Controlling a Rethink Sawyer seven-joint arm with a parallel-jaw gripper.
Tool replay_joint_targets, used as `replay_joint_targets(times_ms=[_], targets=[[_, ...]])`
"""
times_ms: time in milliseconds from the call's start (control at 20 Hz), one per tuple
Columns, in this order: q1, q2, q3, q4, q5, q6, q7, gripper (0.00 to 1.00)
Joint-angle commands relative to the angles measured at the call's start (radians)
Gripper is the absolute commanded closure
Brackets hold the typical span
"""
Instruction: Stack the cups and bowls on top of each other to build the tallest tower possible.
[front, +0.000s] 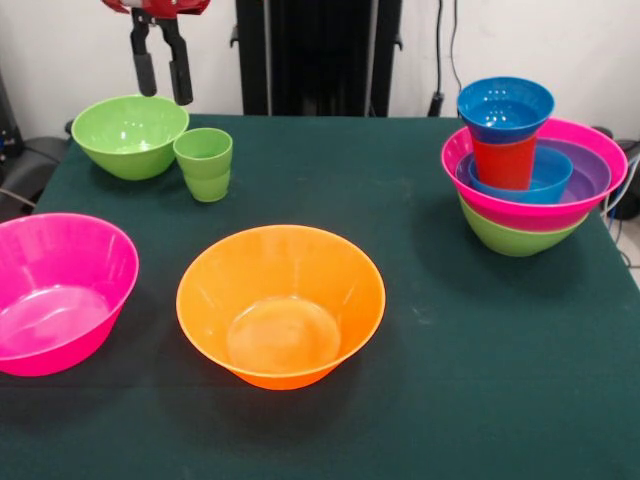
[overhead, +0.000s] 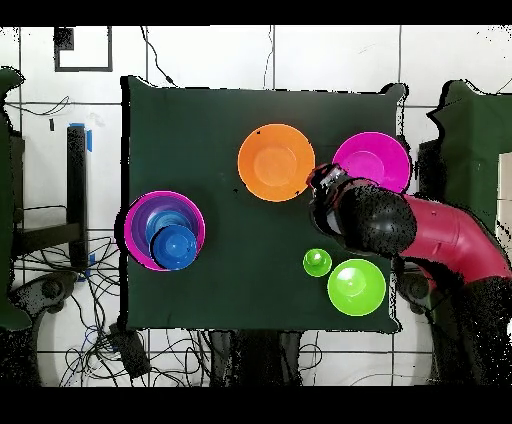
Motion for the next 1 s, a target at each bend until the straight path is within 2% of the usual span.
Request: replay_joint_targets(times_ms=[50, 150, 500, 1000], targets=[[0.003, 0.045, 0.084, 0.026, -0.092, 0.081, -0.272, 0.0], [0.007, 0.06, 0.07, 0.034, -0.103, 0.059, -0.239, 0.0], [0.078, 0.097, -0.053, 0.04, -0.115, 0.019, -0.024, 0.0], [0.069, 0.162, -0.088, -0.003, -0.077, 0.028, -0.009, 0.0]])
